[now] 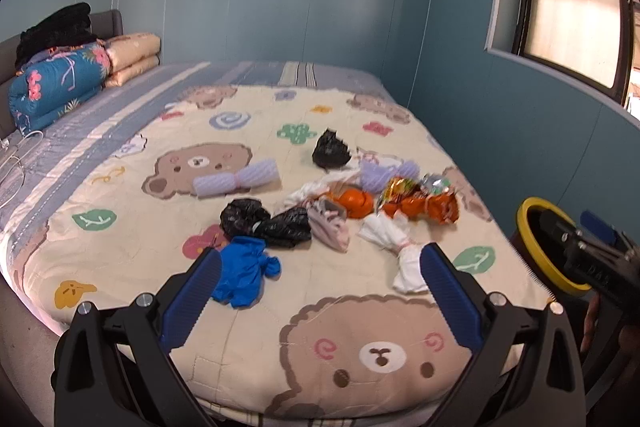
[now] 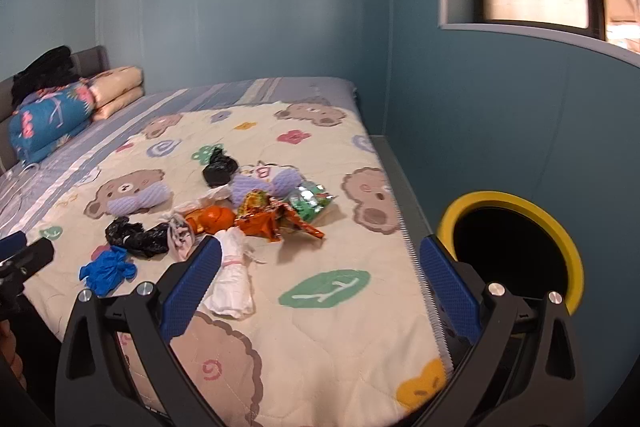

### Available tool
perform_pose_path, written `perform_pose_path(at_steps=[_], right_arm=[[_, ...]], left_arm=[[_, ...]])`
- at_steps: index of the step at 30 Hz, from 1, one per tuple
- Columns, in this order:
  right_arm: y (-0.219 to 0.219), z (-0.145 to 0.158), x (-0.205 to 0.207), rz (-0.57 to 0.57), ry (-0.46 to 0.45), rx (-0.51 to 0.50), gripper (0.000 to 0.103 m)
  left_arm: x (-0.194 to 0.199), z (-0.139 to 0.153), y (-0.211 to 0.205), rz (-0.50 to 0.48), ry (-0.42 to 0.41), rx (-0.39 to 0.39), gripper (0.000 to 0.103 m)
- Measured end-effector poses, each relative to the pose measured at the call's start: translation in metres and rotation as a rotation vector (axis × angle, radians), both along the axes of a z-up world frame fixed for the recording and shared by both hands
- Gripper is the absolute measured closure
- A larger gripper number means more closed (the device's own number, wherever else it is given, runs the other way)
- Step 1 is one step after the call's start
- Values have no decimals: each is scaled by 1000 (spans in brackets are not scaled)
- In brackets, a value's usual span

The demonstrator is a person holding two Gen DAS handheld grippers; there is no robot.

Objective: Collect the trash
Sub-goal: 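Grasp the blue glove with the left tool while the right tool grasps the white tissue bundle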

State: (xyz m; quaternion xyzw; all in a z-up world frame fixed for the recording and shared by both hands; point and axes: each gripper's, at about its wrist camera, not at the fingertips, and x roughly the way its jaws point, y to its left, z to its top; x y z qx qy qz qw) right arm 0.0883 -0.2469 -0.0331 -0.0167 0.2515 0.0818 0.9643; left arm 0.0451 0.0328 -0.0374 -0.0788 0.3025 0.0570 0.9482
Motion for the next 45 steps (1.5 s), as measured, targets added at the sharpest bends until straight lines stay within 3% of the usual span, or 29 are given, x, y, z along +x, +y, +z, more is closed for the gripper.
perform_pose_path(at_steps=[7,13,19,26,31,35,40,45], right_arm=[[25,-19,49,101,100,-17,8],[57,-55,100,256,275,-25,8],[83,-91,139,335,425,-65,8],[103,-113,154,375,502,-118,8],[111,-121,154,384,508,-134,9],[114,-128,154,380,531,-147,22],[117,-138,152,371,544,-197,30],[116,-137,152,352,562,-200,67]], left_arm=[[31,-39,37,13,185,-27,7],[59,-71,70,48,328,-57,7],[86,-90,87,87,407,-32,7],[106,-106,91,70,447,-10,7],[117,-118,93,42,470,-24,7],[124,-126,94,21,496,-36,18],[130,-135,91,18,531,-14,38],[127,-132,91,23,523,15,53]])
